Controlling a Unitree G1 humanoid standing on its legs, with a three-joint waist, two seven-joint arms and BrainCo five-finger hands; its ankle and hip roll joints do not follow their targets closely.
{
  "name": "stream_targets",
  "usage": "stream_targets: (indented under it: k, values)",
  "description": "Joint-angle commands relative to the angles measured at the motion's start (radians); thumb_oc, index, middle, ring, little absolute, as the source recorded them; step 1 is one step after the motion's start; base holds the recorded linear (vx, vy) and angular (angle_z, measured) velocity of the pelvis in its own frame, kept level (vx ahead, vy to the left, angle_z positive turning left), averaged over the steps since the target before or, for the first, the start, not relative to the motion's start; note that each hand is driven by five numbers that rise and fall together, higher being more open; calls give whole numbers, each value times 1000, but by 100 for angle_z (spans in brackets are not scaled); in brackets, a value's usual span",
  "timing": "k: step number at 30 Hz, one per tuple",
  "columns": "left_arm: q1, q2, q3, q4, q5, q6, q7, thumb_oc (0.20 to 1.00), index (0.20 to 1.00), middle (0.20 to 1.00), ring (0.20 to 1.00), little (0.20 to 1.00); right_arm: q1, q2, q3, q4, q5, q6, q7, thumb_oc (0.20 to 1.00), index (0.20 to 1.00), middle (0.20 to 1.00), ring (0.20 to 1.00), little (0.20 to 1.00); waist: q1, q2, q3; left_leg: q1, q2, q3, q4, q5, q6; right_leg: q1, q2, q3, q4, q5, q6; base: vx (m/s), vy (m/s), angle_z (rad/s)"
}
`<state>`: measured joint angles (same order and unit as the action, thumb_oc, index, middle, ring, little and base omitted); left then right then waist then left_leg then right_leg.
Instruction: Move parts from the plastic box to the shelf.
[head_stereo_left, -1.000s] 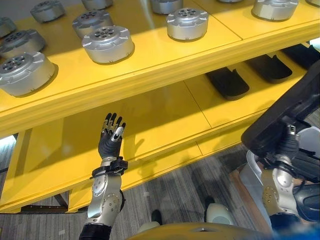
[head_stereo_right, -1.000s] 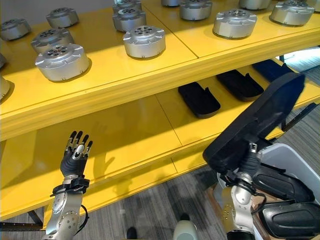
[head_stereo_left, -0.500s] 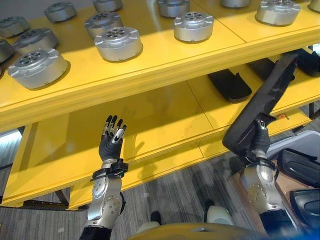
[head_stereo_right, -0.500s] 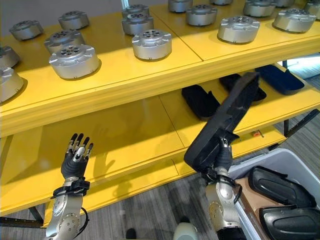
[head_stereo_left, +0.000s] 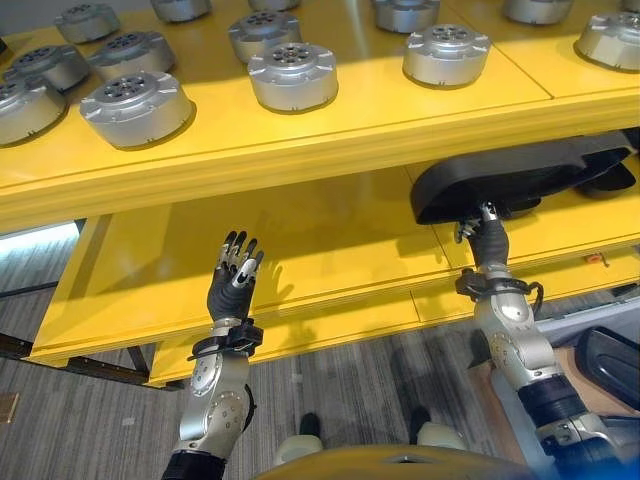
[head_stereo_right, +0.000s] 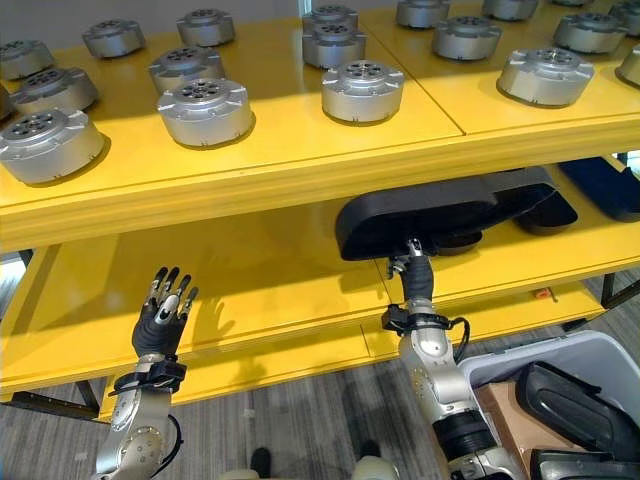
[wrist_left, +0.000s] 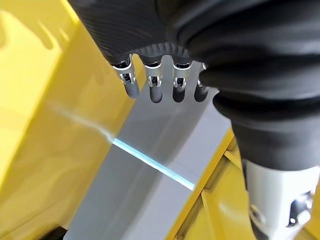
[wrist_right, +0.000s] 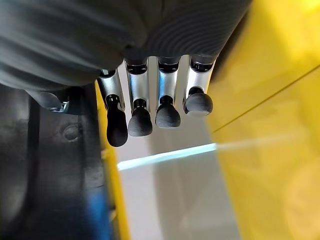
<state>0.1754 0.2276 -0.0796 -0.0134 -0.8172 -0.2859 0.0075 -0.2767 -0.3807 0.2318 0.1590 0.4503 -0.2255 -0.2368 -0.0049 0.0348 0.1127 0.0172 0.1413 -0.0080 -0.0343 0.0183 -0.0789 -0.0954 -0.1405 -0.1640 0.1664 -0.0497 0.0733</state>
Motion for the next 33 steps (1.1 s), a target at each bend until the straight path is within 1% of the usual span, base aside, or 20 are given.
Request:
stream_targets:
  k: [1, 4, 8, 15, 20, 21, 25, 26, 29, 33]
  values:
    - [-21, 91, -12, -110, -23, -24, -24, 1000, 1000, 1000, 1000, 1000, -234, 6, 2, 30, -12, -64, 22, 200, 200, 200, 200, 200, 29, -60, -18, 30, 44, -39, 35, -105, 5, 24, -87, 66, 33, -36, 62, 0, 0, 0]
    - [-22, 97, -14, -109, -26, -22, -25, 1000, 1000, 1000, 1000, 1000, -281, 9, 18, 69, -4, -57, 19, 200, 200, 200, 200, 200, 37, -64, -16, 27, 43, -44, 41, -109, 6, 24, -87, 66, 37, -35, 62, 0, 0, 0]
    - [-26, 103, -21, -104, -34, -19, -21, 1000, 1000, 1000, 1000, 1000, -370, 41, 75, 137, 36, -42, 32, 200, 200, 200, 200, 200, 55, -76, -9, 22, 38, -47, 61, -118, 7, 23, -90, 68, 48, -36, 63, -8, 13, -2]
    - [-36, 102, -25, -94, -35, -22, -12, 1000, 1000, 1000, 1000, 1000, -404, 109, 152, 188, 48, -12, 72, 200, 200, 200, 200, 200, 82, -89, 16, -10, 22, -64, 115, -140, 12, 15, -104, 63, 73, -41, 65, -17, 11, 2]
    - [-37, 103, -22, -93, -35, -23, -11, 1000, 1000, 1000, 1000, 1000, -408, 122, 171, 203, 45, -6, 80, 200, 200, 200, 200, 200, 88, -92, 22, -17, 17, -70, 128, -144, 13, 15, -109, 60, 77, -41, 66, -17, 19, 8]
    - [-44, 103, -16, -88, -30, -28, -3, 1000, 1000, 1000, 1000, 1000, -395, 162, 208, 240, 46, 6, 98, 200, 200, 200, 200, 200, 105, -98, 40, -31, 3, -79, 144, -150, 17, 13, -116, 62, 80, -39, 69, -63, 52, 13]
    - [-53, 103, -12, -92, -23, -31, 8, 1000, 1000, 1000, 1000, 1000, -355, 220, 255, 258, 67, 15, 123, 200, 200, 200, 200, 200, 115, -102, 68, -57, -8, -90, 179, -158, 20, 1, -123, 65, 100, -43, 69, -53, 23, 7]
    - [-53, 103, -12, -92, -23, -31, 8, 1000, 1000, 1000, 1000, 1000, -355, 220, 255, 258, 67, 15, 123, 200, 200, 200, 200, 200, 115, -102, 68, -57, -8, -90, 179, -158, 20, 1, -123, 65, 100, -43, 69, -47, 9, 12]
    - [-63, 103, -15, -87, -21, -31, 17, 1000, 1000, 1000, 1000, 1000, -331, 261, 291, 276, 82, 23, 142, 200, 200, 200, 200, 200, 124, -101, 99, -72, -18, -99, 205, -164, 21, -6, -127, 68, 118, -47, 67, -43, 11, 11]
    - [-73, 104, -17, -91, -19, -41, 28, 1000, 1000, 1000, 1000, 1000, -322, 286, 311, 288, 90, 23, 146, 200, 200, 200, 200, 200, 127, -95, 122, -86, -25, -103, 228, -172, 24, -17, -131, 69, 138, -53, 66, -32, 14, 8]
